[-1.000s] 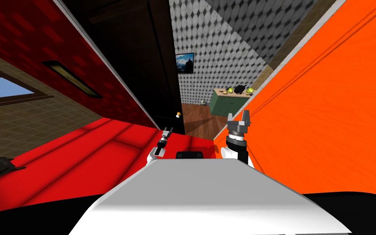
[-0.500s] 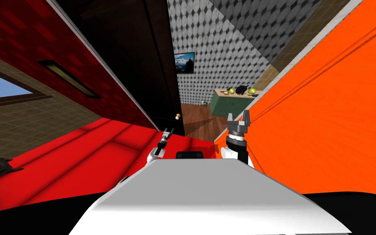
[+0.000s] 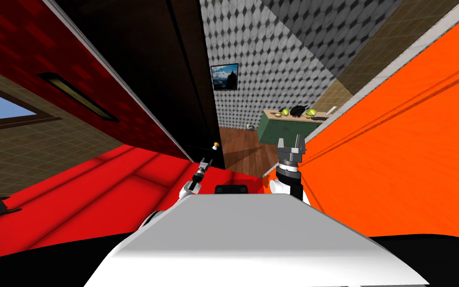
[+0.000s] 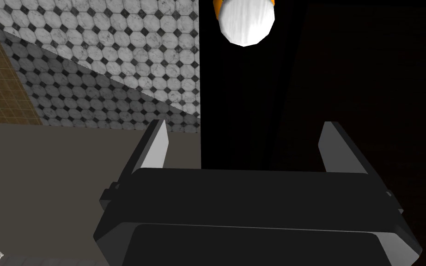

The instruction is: Pull the door open

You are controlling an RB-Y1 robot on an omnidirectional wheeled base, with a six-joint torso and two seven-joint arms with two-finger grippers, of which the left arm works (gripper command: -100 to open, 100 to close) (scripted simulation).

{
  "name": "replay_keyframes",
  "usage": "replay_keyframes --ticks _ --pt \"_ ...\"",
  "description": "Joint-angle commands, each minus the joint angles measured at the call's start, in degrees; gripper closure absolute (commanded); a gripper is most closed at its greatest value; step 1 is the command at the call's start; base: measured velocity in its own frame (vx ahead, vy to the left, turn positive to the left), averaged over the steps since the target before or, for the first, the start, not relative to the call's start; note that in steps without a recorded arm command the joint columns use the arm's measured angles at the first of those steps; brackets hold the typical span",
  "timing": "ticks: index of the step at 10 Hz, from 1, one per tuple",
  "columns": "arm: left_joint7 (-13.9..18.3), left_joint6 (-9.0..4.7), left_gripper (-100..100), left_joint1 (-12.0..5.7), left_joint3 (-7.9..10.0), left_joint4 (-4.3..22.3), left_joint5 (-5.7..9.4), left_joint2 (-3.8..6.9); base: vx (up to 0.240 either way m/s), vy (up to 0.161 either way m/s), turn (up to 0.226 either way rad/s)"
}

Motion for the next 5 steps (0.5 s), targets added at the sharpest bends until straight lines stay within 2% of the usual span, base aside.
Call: replay_keyframes --ticks 1,4,5 --pt "-1.1 -0.66 -100 -0.86 0.04 2.1 -0.28 0.16 0.131 -0.020 0.011" --pt "-2.7 -1.40 -100 -1.78 0.00 4.6 -0.85 0.40 0.104 -0.006 0.011" --pt "-2.3 -1.09 -100 -1.60 -0.01 4.0 -0.75 0.37 0.046 -0.005 0.004"
